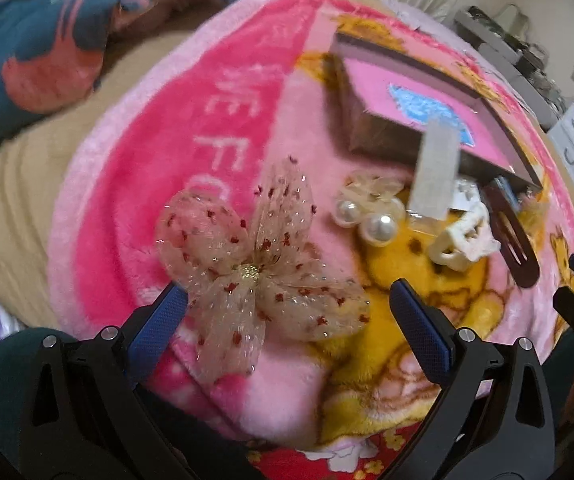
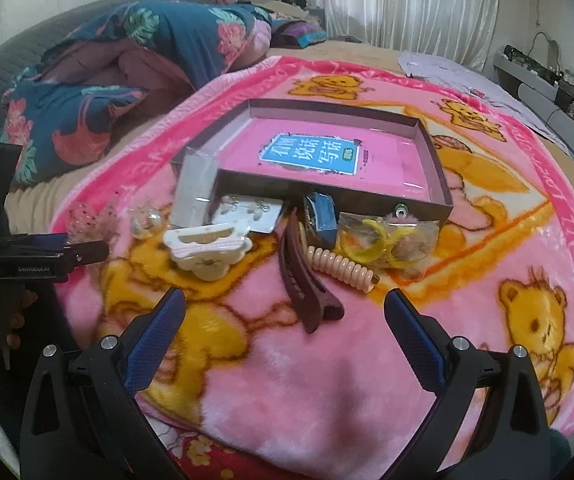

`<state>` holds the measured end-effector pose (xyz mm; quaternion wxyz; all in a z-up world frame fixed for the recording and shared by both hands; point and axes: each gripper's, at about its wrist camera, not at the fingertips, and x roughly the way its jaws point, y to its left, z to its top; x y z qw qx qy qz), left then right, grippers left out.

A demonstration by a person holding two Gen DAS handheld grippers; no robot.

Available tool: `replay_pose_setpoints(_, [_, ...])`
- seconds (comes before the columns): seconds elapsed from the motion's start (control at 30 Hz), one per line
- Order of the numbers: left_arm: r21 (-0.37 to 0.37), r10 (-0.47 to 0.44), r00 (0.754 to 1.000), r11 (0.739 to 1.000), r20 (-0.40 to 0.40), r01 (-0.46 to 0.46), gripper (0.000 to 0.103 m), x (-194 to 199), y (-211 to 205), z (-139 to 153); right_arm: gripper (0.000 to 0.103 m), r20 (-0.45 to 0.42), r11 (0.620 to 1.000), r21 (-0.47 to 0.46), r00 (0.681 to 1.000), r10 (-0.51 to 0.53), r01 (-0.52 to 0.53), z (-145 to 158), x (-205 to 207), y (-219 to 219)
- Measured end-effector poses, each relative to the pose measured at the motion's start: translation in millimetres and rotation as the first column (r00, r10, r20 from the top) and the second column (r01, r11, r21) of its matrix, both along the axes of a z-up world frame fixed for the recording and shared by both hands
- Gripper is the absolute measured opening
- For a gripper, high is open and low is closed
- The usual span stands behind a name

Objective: Organize jewelry
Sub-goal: 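Grasp the sheer red-dotted bow with the left tool while the right tool grasps the brown claw clip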

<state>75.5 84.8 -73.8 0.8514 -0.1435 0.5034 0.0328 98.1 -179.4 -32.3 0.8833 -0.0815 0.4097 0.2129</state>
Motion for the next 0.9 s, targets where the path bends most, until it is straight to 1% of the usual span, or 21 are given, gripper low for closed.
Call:
replay_pose_setpoints(0.03, [-0.03,-0.003,1.0,1.0,-0.006,0.003,0.095,2.4,2.0,-3.9,0.099,0.0,1.0,-0.004,1.0,-0.003,0.003,-2.0,2.8,-0.2])
replay_pose_setpoints(0.07, [-0.042,-0.004,1.0,0.999,-0.012,0.003,0.095,4.3,3.8,-6.9,0.099,0.001,1.0,-0.008,1.0,-0.007,0.007,-3.5,5.3,-0.3])
replay_pose_setpoints(0.1, [-0.044,-0.006,1.0,0.999,-0.021,0.005,0.095,6.8,5.5,-9.7,0.099,0.004,1.0,-0.016,1.0,-0.005,0.005,-5.9,9.2,0.2])
replay_pose_setpoints(0.2, [-0.059,-0.011,1.0,0.998,-0.013,0.011,0.094,10.3,8.8,-10.1,0.097,0.01,0.999,-0.037,1.0,0.004,-0.003,-11.5,17.2,2.6])
replay_pose_setpoints(0.23, [-0.054,-0.016,1.0,0.998,-0.007,0.015,0.092,11.5,8.8,-9.9,0.09,0.007,0.999,-0.044,1.0,0.008,-0.007,-13.1,19.1,3.4])
replay_pose_setpoints(0.27, [-0.027,-0.02,1.0,0.999,0.001,0.02,0.085,11.8,8.3,-9.1,0.079,-0.007,0.999,-0.049,1.0,0.019,-0.019,-16.0,21.8,5.0])
replay_pose_setpoints(0.3, [-0.002,-0.027,1.0,1.0,0.006,0.027,0.078,13.0,6.3,-8.7,0.075,-0.02,0.998,-0.047,0.999,0.03,-0.031,-17.7,23.4,6.3])
replay_pose_setpoints(0.33, [0.024,-0.035,0.999,0.999,0.011,0.035,0.075,13.7,4.5,-8.3,0.069,-0.03,0.998,-0.046,0.999,0.042,-0.043,-19.8,25.1,7.3])
replay_pose_setpoints(0.37, [0.04,-0.042,0.999,0.998,0.014,0.041,0.069,14.7,3.8,-8.8,0.061,-0.039,0.997,-0.052,0.998,0.051,-0.053,-22.8,26.9,8.6])
replay_pose_setpoints(0.4, [0.054,-0.046,0.999,0.998,0.02,0.045,0.065,14.1,3.2,-8.4,0.057,-0.046,0.997,-0.057,0.997,0.059,-0.061,-24.6,28.5,10.3])
replay_pose_setpoints(0.43, [0.06,-0.051,0.998,0.997,0.025,0.05,0.063,15.0,2.8,-7.7,0.049,-0.053,0.995,-0.061,0.996,0.07,-0.073,-27.2,29.8,12.1])
replay_pose_setpoints(0.47, [0.065,-0.059,0.998,0.996,0.033,0.057,0.056,15.0,1.6,-6.5,0.044,-0.058,0.994,-0.068,0.995,0.077,-0.081,-29.6,30.7,14.0])
replay_pose_setpoints(0.5, [0.066,-0.069,0.996,0.996,0.048,0.066,0.044,13.7,0.7,-4.0,0.041,-0.062,0.994,-0.074,0.995,0.08,-0.084,-31.9,31.7,15.6])
replay_pose_setpoints(0.57, [0.063,-0.084,0.994,0.995,0.074,0.08,0.042,11.1,-1.1,0.7,0.032,-0.059,0.992,-0.084,0.995,0.085,-0.09,-34.5,34.1,17.1])
replay_pose_setpoints(0.6, [0.064,-0.087,0.993,0.995,0.08,0.082,0.037,9.9,-1.5,1.8,0.028,-0.059,0.992,-0.088,0.994,0.089,-0.094,-35.2,35.3,17.1])
replay_pose_setpoints(0.63, [0.064,-0.093,0.992,0.994,0.088,0.087,0.036,8.9,-2.0,3.2,0.02,-0.06,0.991,-0.086,0.994,0.096,-0.101,-35.1,36.1,16.8])
replay_pose_setpoints(0.67, [0.062,-0.097,0.991,0.994,0.094,0.091,0.036,9.7,-2.4,4.9,0.016,-0.063,0.991,-0.075,0.992,0.107,-0.111,-34.7,36.3,15.8])
replay_pose_setpoints(0.73, [0.063,-0.096,0.989,0.994,0.116,0.089,0.033,7.4,-3.0,10.0,0.014,-0.066,0.989,-0.061,0.99,0.127,-0.131,-34.0,34.9,15.1])
replay_pose_setpoints(0.77, [0.056,-0.096,0.987,0.994,0.127,0.089,0.027,6.3,-2.0,13.2,0.013,-0.061,0.989,-0.052,0.989,0.136,-0.14,-33.2,33.7,13.5])
replay_pose_setpoints(0.83, [0.048,-0.087,0.986,0.996,0.142,0.081,0.027,6.8,-1.6,19.1,0.012,-0.06,0.988,-0.026,0.987,0.148,-0.15,-31.1,31.2,10.7])
replay_pose_setpoints(0.9, [0.056,-0.091,0.984,0.995,0.155,0.084,0.027,6.7,-2.9,23.9,0.012,-0.065,0.989,0.011,0.987,0.147,-0.147,-28.3,28.1,5.0])
